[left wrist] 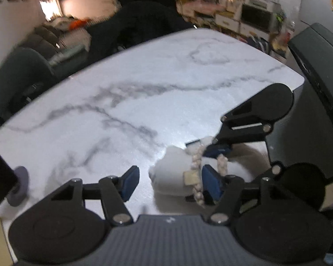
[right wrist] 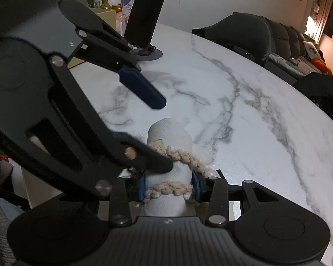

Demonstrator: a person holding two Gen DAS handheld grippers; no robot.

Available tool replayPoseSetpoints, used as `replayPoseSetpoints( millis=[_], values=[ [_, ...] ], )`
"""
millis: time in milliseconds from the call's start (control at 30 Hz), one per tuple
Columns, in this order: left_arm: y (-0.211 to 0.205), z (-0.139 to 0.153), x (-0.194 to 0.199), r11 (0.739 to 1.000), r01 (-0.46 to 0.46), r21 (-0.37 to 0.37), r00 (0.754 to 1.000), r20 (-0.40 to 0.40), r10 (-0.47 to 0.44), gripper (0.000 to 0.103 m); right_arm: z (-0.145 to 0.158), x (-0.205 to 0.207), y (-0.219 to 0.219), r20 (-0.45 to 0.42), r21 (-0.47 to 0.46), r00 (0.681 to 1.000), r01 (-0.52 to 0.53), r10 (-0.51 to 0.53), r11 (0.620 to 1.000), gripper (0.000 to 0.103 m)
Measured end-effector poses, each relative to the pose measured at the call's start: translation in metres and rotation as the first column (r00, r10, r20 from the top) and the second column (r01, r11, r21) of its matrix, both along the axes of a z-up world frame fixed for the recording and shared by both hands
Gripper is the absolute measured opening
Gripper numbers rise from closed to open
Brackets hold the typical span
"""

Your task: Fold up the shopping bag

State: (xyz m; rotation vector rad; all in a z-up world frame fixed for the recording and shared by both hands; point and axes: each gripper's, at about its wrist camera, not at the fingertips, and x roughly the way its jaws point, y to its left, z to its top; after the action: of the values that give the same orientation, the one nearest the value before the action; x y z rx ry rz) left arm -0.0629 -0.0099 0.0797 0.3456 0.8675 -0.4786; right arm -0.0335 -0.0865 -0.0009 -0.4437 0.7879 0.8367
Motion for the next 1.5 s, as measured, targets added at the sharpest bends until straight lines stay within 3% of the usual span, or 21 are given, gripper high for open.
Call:
replayPoseSetpoints(
  millis=[67, 200, 333, 400, 533, 567, 633, 733, 833, 967, 1100, 1200, 1300, 1500],
  values=[
    [-0.004, -0.003, -0.008, 1.000, -0.008, 0.019, 0.998, 0.060, 0.007, 0.055, -0.001, -0.002, 0.001, 0.009, -0.007, 1.000, -0.001, 0.001, 1.000, 0.040],
    [-0.002, -0.006, -0.016, 0.999, -0.036, -0.011, 0.993, 0.108, 0.037, 0.050, -0.002, -0.001, -0.004, 0.000, 0.025, 1.000, 0.009, -0.009, 1.000, 0.040],
    [-0.007, -0.016, -0.022, 0.995, -0.092, 0.026, 0.974, 0.212, 0.085, 0.043, -0.003, -0.003, -0.002, 0.014, 0.029, 1.000, 0.012, -0.012, 1.000, 0.040],
    [-0.012, -0.019, -0.023, 0.995, -0.098, 0.032, 0.969, 0.232, 0.088, 0.036, -0.004, -0.003, -0.003, 0.015, 0.031, 1.000, 0.012, -0.013, 0.999, 0.040],
    [-0.017, -0.024, -0.019, 0.993, -0.094, 0.075, 0.963, 0.258, 0.072, 0.036, -0.004, -0.005, -0.001, 0.020, 0.029, 1.000, 0.019, -0.020, 0.999, 0.040],
    [-0.016, -0.024, -0.018, 0.993, -0.096, 0.069, 0.966, 0.248, 0.076, 0.036, -0.004, -0.006, -0.001, 0.022, 0.028, 1.000, 0.018, -0.019, 0.999, 0.040],
    [-0.011, -0.019, -0.014, 0.996, -0.090, 0.015, 0.981, 0.171, 0.086, 0.022, -0.004, -0.008, 0.000, 0.031, 0.020, 1.000, 0.002, -0.003, 1.000, 0.040],
    [-0.004, -0.006, -0.005, 0.998, -0.066, -0.012, 0.997, 0.039, 0.067, 0.019, -0.004, -0.010, 0.001, 0.031, 0.012, 0.999, -0.025, 0.025, 1.000, 0.041],
    [-0.005, 0.004, 0.000, 0.999, -0.039, 0.015, 0.998, -0.047, 0.040, 0.023, -0.003, -0.008, 0.002, 0.021, 0.002, 0.999, -0.032, 0.032, 0.999, 0.041],
    [-0.010, 0.011, -0.006, 0.999, 0.005, 0.041, 0.994, -0.107, -0.001, 0.041, -0.002, -0.003, 0.002, -0.011, 0.010, 1.000, -0.024, 0.024, 1.000, 0.041],
    [-0.010, 0.006, -0.008, 0.997, -0.012, 0.070, 0.997, -0.071, 0.017, 0.044, -0.002, -0.005, 0.004, 0.000, 0.003, 1.000, -0.017, 0.017, 1.000, 0.041],
    [-0.013, 0.000, -0.010, 0.994, -0.023, 0.105, 1.000, 0.003, 0.023, 0.043, -0.003, -0.007, 0.006, 0.011, -0.010, 1.000, -0.020, 0.020, 1.000, 0.041],
    [-0.020, -0.008, -0.025, 0.986, -0.051, 0.161, 0.994, 0.108, 0.034, 0.032, -0.004, -0.009, 0.008, 0.025, -0.025, 0.999, -0.032, 0.032, 0.999, 0.041],
    [-0.019, -0.019, -0.037, 0.978, -0.141, 0.151, 0.971, 0.216, 0.107, 0.027, -0.006, -0.014, 0.009, 0.055, -0.029, 0.998, -0.041, 0.042, 0.999, 0.042]
  ],
)
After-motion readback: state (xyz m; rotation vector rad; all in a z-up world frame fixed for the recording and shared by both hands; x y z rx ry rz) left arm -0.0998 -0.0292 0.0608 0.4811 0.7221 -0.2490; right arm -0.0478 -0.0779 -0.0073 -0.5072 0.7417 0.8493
